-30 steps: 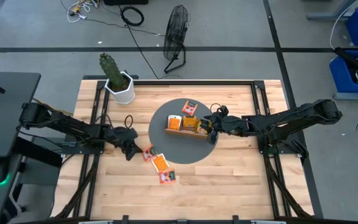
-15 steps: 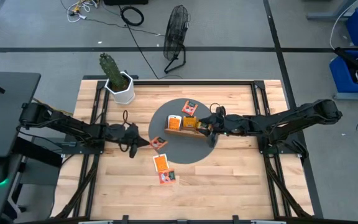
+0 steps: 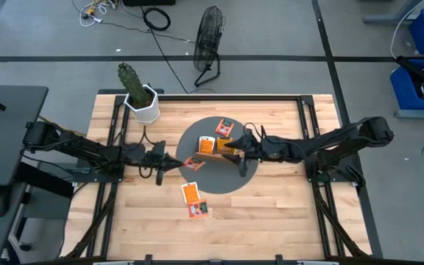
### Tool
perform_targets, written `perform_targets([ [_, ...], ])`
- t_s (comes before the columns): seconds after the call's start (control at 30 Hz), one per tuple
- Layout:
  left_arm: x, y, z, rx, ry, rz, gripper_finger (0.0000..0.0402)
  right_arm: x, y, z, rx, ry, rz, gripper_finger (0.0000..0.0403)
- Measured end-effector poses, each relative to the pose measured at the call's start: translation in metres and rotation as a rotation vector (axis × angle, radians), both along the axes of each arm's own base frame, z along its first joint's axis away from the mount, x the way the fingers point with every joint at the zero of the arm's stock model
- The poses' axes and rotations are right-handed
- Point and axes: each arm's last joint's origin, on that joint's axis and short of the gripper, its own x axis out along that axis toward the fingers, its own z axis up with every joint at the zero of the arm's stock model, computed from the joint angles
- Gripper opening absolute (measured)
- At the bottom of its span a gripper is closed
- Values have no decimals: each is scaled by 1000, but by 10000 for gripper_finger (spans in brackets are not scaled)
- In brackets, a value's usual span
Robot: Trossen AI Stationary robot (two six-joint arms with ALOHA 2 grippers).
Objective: Pick & Place Tea
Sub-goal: Put the orange tea bag into the middle section of the wooden organizer
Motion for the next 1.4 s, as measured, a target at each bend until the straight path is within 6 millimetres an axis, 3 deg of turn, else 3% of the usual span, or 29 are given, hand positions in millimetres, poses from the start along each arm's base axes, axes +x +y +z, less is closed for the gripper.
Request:
perform_targets([
  [0.27, 12, -1, 17, 58, -32, -10, 0, 32, 4, 4, -23, -7, 64, 223],
  [0.63, 14, 0, 19, 72, -25, -6, 0, 86, 11, 11, -120, 110, 121, 223],
  [0.77, 14, 0, 19, 77, -24, -6, 0, 96, 12, 9, -135, 148, 127, 218],
  [0.97, 14, 0, 19, 87, -24, -6, 0, 96, 12, 13, -136, 155, 127, 155],
  [1.2, 14, 1, 19, 108, -21, 41, 1, 94, 12, 9, -147, 201, 136, 14],
  [1.4, 14, 2, 19, 150, -19, 57, 20, 91, 12, 9, -133, 225, 149, 4],
])
